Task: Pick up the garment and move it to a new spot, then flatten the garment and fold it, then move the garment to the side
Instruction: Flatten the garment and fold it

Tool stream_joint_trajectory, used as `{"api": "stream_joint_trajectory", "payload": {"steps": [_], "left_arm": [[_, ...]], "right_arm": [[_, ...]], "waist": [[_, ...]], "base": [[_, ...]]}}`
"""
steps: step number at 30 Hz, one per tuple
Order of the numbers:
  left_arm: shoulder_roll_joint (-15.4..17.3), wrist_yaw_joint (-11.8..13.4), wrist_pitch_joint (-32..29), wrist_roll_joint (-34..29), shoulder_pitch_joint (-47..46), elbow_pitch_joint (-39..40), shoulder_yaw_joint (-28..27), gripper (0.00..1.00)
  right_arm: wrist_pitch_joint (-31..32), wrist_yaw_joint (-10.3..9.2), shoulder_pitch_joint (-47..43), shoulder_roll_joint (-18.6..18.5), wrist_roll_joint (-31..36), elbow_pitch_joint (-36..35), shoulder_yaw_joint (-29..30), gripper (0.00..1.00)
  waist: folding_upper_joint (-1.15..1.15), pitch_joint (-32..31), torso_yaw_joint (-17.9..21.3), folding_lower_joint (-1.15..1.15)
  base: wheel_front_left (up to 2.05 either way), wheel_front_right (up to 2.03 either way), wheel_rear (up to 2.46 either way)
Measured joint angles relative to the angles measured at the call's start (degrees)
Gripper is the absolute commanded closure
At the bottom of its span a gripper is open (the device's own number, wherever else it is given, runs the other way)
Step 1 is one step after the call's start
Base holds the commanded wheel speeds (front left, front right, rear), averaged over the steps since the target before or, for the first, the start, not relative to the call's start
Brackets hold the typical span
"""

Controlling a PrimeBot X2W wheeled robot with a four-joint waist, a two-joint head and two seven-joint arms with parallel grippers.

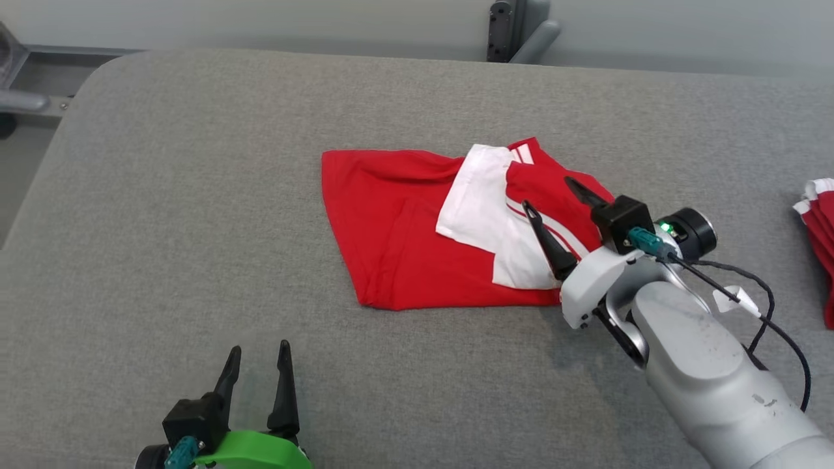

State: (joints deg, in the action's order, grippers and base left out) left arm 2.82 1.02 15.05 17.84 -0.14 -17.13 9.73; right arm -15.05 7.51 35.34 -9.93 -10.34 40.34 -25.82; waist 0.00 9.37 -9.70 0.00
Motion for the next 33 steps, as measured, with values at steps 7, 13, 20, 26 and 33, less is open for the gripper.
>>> {"api": "stream_joint_trajectory", "payload": {"steps": [7,13,20,26,33], "left_arm": [[0.01,0.49,0.0,2.67,-0.98,-0.76,3.12,0.0],[0.01,0.57,0.0,3.23,-1.42,-1.23,3.64,0.0],[0.01,0.62,0.0,3.56,-1.42,-1.15,3.76,0.0],[0.01,0.68,0.0,3.61,-1.44,-0.85,3.81,0.0],[0.01,0.68,0.0,3.61,-2.01,-0.57,4.35,0.0]], "right_arm": [[1.9,0.01,9.02,-1.51,0.68,10.65,-5.11,0.0],[3.57,0.02,13.6,-1.78,2.68,17.05,-5.86,0.0],[4.9,0.02,14.6,-1.07,4.37,22.83,-3.52,0.02],[3.81,0.02,14.6,-0.58,4.94,24.26,-2.53,1.0],[1.3,0.02,16.15,-2.6,4.1,24.37,2.25,1.0]], "waist": [[0.0,2.16,-4.79,0.0],[0.0,3.48,-7.04,0.0],[0.0,3.86,-7.64,0.0],[0.0,3.89,-6.72,0.0],[0.0,4.24,-5.47,0.0]], "base": [[0.0,0.0,0.0],[0.0,0.0,0.0],[0.0,0.0,0.0],[0.0,0.0,0.0],[0.0,0.0,0.0]]}}
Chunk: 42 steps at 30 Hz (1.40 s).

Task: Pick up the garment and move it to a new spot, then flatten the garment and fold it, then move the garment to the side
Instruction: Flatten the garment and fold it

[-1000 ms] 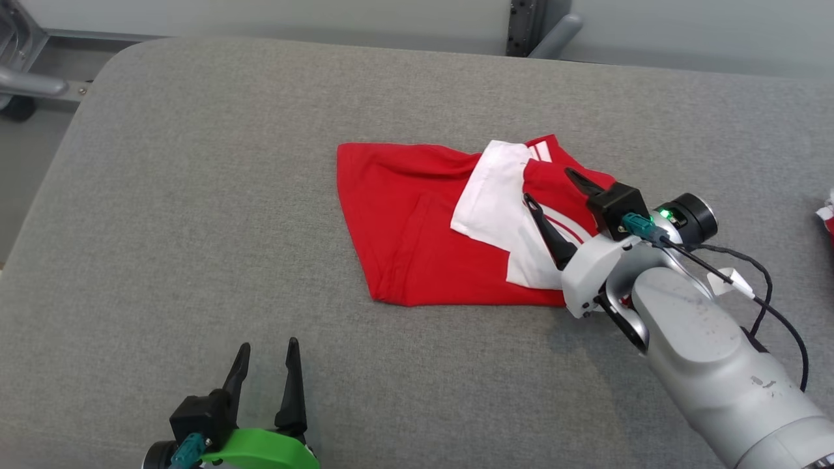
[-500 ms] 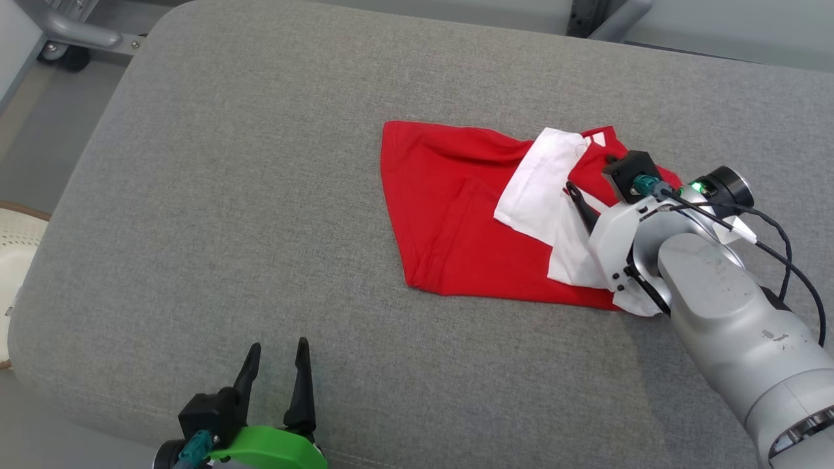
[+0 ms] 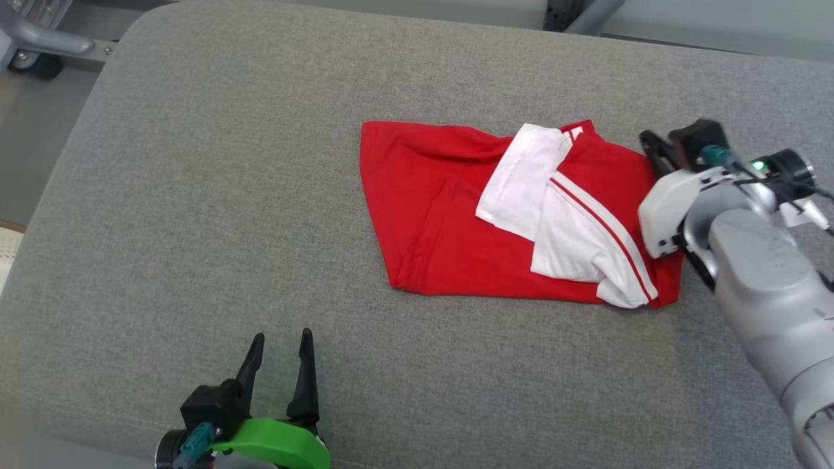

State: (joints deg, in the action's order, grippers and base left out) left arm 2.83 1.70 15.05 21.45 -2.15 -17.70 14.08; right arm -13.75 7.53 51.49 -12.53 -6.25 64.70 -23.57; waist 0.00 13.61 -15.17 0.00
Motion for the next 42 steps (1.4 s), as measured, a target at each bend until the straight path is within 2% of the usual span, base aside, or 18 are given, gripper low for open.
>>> {"api": "stream_joint_trajectory", "payload": {"steps": [5,11,12,13,14,21,22,27,34,42], "left_arm": [[0.0,-0.23,0.0,-0.01,-0.48,0.0,0.29,0.0],[-0.01,-0.24,0.0,-0.01,-0.3,-0.47,0.02,0.0],[0.0,-0.24,0.0,-0.05,-0.18,-0.7,-0.15,0.0],[0.0,-0.24,0.0,-0.07,-0.01,-0.85,-0.35,0.0],[0.0,-0.24,0.0,-0.1,0.24,-0.9,-0.58,0.0],[-0.01,-0.86,0.0,-2.01,1.69,-1.05,-2.53,0.0],[0.0,-1.16,0.0,-3.12,2.13,-1.19,-3.21,0.0],[-0.01,-1.76,0.0,-4.01,3.15,-1.35,-4.98,0.0],[-0.02,-2.16,0.0,-4.63,4.54,-0.94,-7.04,0.0],[-0.02,-2.27,0.0,-5.05,4.43,-0.82,-7.72,0.0]], "right_arm": [[-0.83,-0.01,1.52,-4.97,-0.09,-0.01,5.02,1.0],[-1.24,0.0,0.29,-4.86,-0.05,-1.68,8.66,1.0],[-1.23,0.0,-0.69,-4.54,-0.2,-2.79,9.32,0.93],[-1.23,0.0,-1.69,-4.13,-0.25,-4.31,9.82,0.58],[-1.24,0.0,-2.59,-3.66,-0.42,-6.01,10.32,0.0],[-1.3,0.0,-13.52,-0.15,-1.26,-19.73,13.78,0.0],[-1.31,0.0,-17.23,1.18,-1.38,-23.61,14.48,0.0],[-1.32,0.0,-26.92,3.75,-1.71,-31.26,15.28,0.0],[-1.31,0.0,-38.51,6.31,-1.75,-36.27,16.7,0.0],[-1.31,0.0,-42.0,6.72,-1.66,-37.51,15.57,0.0]], "waist": [[0.0,0.36,-0.26,0.0],[0.0,0.01,-0.65,0.0],[0.0,-0.27,-0.63,0.0],[0.0,-0.6,-0.58,0.0],[0.0,-0.96,-0.49,0.0],[0.0,-4.4,1.21,0.0],[0.0,-5.49,2.13,0.0],[0.0,-7.84,5.3,0.0],[0.0,-10.31,10.42,0.0],[0.0,-10.91,15.08,0.0]], "base": [[0.0,0.0,0.0],[0.0,0.0,0.0],[0.0,0.0,0.0],[0.0,0.0,0.0],[0.0,0.0,0.0],[0.0,0.0,0.0],[0.0,0.0,0.0],[0.0,0.0,0.0],[0.0,0.0,0.0],[0.0,0.0,0.0]]}}
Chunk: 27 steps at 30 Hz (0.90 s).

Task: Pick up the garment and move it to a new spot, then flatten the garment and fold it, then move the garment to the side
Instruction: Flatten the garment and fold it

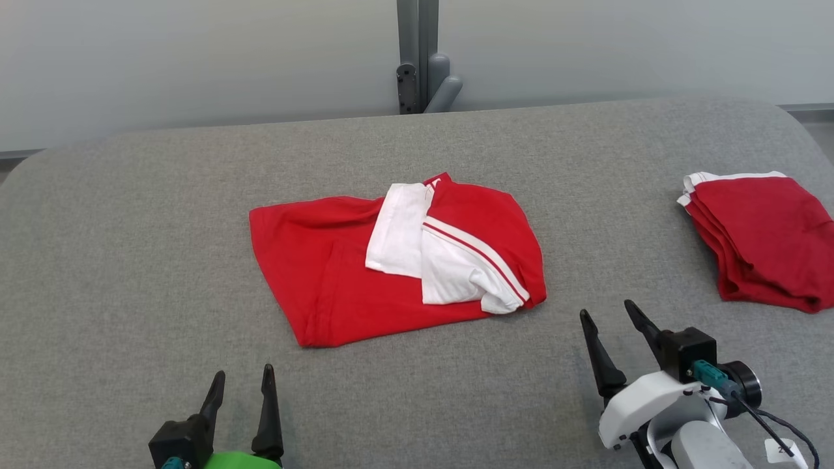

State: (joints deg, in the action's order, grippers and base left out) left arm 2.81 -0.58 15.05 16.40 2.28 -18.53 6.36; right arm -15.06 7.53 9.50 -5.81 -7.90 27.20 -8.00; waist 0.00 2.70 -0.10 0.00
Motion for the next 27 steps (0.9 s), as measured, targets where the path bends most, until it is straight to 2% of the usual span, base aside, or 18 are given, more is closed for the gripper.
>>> {"api": "stream_joint_trajectory", "payload": {"steps": [4,9,16,26,27], "left_arm": [[-0.01,-0.19,0.0,0.02,-0.32,-0.27,0.87,0.0],[0.0,-0.19,0.0,0.53,-0.65,-0.6,1.51,0.0],[-0.01,-0.08,0.01,1.4,-2.24,-0.89,3.63,0.0],[0.0,0.36,0.0,2.49,-2.77,-1.7,5.26,0.0],[0.0,0.42,0.0,2.54,-2.77,-1.69,5.32,0.0]], "right_arm": [[0.0,-0.01,0.63,0.03,0.01,-0.92,-3.63,0.0],[0.0,-0.01,5.13,0.01,0.02,-0.38,-11.17,0.0],[0.91,0.0,15.82,-1.14,1.13,9.51,-19.85,0.0],[1.72,0.0,23.8,-1.78,2.92,20.69,-24.04,0.0],[1.8,0.0,24.19,-1.69,2.93,21.42,-24.15,0.09]], "waist": [[0.0,0.58,-0.17,0.0],[0.0,1.45,-1.72,0.0],[0.0,3.35,-4.56,0.0],[0.0,5.95,-8.56,0.0],[0.0,6.14,-8.78,0.0]], "base": [[0.0,0.0,0.0],[0.0,0.0,0.0],[0.0,0.0,0.0],[0.0,0.0,0.0],[0.0,0.0,0.0]]}}
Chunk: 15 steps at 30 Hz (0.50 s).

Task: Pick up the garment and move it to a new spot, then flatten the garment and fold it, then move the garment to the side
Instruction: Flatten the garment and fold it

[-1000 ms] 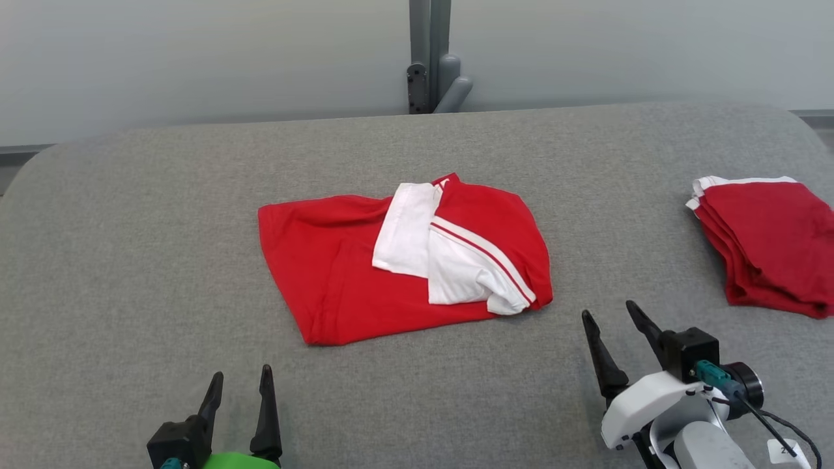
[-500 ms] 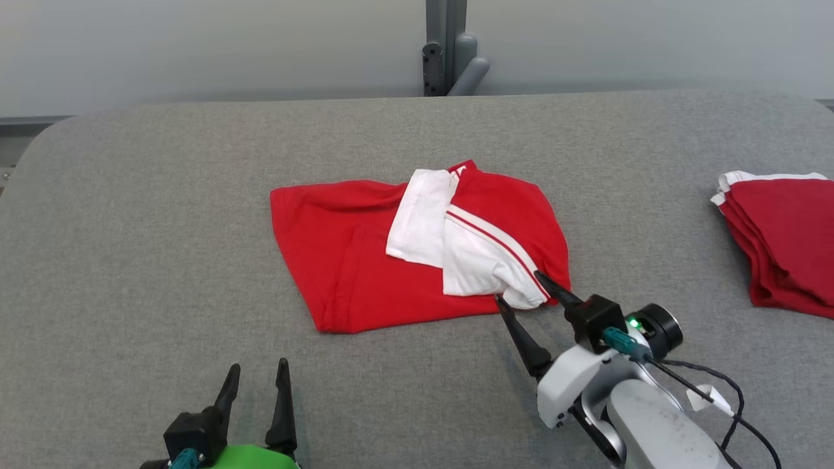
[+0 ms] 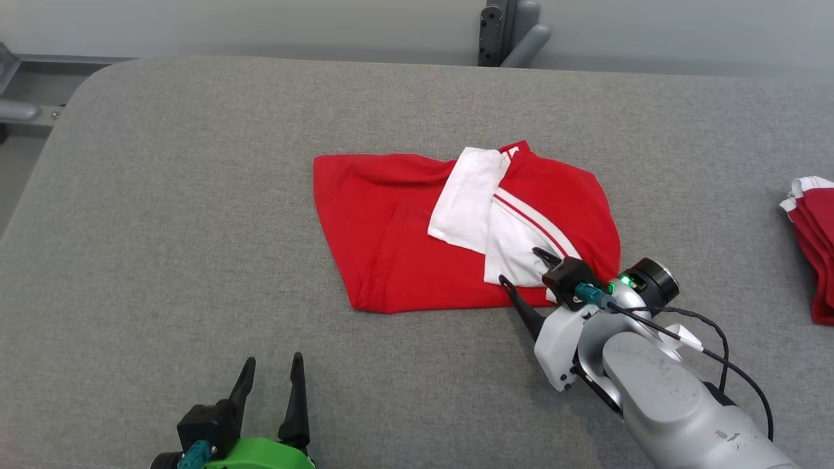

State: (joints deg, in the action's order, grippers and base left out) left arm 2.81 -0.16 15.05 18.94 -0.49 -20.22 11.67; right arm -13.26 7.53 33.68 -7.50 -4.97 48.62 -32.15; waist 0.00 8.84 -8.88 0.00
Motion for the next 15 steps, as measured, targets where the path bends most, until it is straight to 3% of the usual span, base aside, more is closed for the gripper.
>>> {"api": "stream_joint_trajectory", "payload": {"steps": [1,3,9,15], "left_arm": [[0.0,0.08,0.0,0.1,0.0,0.0,0.12,0.0],[0.0,0.18,0.0,0.12,-0.02,0.03,0.21,0.0],[0.0,0.2,0.0,0.19,-0.15,0.15,0.12,0.0],[0.0,0.2,0.0,0.19,-0.46,0.69,0.54,0.0]], "right_arm": [[-0.01,0.0,0.35,0.05,0.0,0.66,-0.03,0.57],[-0.18,0.0,1.04,0.1,-0.01,1.64,-0.02,1.0],[-1.04,0.0,1.91,0.23,-1.14,2.42,0.55,1.0],[-1.74,0.01,4.2,-2.81,-3.91,-3.63,7.46,1.0]], "waist": [[0.0,0.2,-0.17,0.0],[0.0,0.52,-0.39,0.0],[0.0,0.76,-0.11,0.0],[0.0,1.12,0.25,0.0]], "base": [[0.0,0.0,0.0],[0.0,0.0,0.0],[0.0,0.0,0.0],[0.0,0.0,0.0]]}}
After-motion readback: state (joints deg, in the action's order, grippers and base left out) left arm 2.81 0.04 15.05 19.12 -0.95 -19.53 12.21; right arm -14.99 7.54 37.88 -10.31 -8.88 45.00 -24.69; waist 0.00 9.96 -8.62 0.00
